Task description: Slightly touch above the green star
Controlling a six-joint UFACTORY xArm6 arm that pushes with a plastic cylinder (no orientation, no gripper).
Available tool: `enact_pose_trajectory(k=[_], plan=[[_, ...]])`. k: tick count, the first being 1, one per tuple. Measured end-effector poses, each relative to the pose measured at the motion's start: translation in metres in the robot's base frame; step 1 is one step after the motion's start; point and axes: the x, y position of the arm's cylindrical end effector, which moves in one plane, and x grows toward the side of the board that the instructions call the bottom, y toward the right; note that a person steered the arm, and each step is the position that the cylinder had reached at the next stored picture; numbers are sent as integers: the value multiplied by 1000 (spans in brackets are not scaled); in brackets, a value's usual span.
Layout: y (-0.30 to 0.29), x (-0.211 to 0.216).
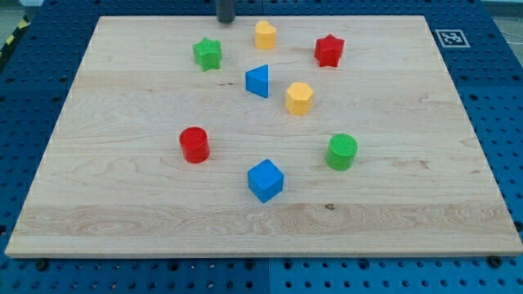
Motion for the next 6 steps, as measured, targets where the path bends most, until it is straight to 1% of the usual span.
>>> enact_pose_trajectory(k=[1, 2, 3, 6], plan=[[-2, 36], [-2, 57], [-17, 62], [-101, 64]])
